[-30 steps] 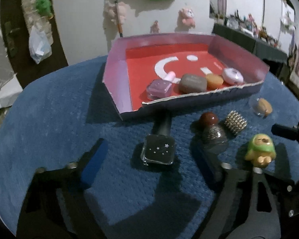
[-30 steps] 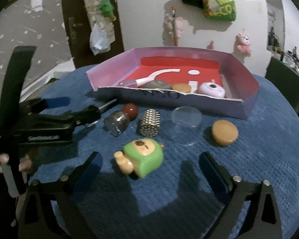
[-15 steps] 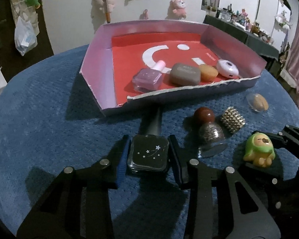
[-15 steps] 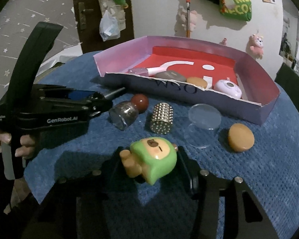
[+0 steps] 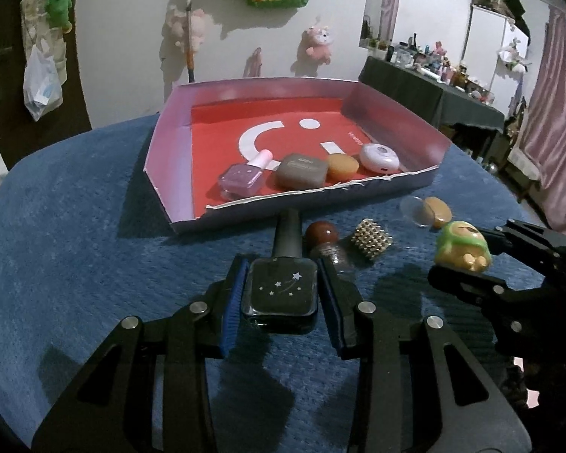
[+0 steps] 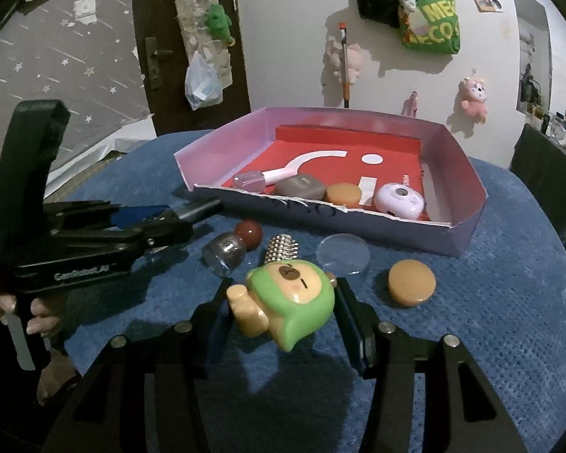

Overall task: Organize rigid objects
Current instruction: 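Grasp the black star-pattern nail polish with left tool while right tool grasps green figurine, then carry the black polish and green figurine into the pink tray and open both tools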

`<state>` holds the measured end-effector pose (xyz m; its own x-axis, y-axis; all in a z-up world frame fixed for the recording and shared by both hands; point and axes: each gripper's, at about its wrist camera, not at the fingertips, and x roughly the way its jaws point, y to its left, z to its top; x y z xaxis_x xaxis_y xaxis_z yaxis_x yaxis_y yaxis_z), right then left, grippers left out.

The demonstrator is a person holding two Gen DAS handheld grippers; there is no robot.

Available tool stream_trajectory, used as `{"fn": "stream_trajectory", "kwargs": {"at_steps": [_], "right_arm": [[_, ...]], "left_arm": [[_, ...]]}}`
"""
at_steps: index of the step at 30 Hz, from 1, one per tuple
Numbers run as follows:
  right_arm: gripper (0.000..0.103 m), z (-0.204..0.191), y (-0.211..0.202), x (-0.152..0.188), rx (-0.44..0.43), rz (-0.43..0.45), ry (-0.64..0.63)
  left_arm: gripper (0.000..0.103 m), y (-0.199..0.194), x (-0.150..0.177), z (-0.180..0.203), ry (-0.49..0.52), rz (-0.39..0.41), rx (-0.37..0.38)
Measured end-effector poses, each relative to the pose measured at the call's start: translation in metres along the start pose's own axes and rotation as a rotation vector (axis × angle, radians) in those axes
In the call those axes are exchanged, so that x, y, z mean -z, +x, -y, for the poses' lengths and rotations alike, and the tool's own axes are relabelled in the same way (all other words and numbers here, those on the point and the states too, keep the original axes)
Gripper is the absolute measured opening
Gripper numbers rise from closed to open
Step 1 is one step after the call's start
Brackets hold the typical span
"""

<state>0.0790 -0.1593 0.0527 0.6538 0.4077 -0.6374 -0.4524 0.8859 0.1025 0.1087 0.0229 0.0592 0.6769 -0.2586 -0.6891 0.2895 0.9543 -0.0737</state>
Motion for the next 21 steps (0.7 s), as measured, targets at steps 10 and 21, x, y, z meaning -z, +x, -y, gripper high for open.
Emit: {"fn": "stream_trajectory", "kwargs": {"at_steps": [10, 21], "right_arm": [[0.054, 0.004, -0.001, 0.000, -0.003, 0.003, 0.011], [0.054, 0.031, -0.007, -0.056, 0.020, 0.060, 0.017]], "left_arm": [[0.035, -0.004, -0.004, 0.006, 0.005, 0.011, 0.024], [0.035, 0.004, -0.069, 0.019, 0.032, 0.048, 0.098]]}}
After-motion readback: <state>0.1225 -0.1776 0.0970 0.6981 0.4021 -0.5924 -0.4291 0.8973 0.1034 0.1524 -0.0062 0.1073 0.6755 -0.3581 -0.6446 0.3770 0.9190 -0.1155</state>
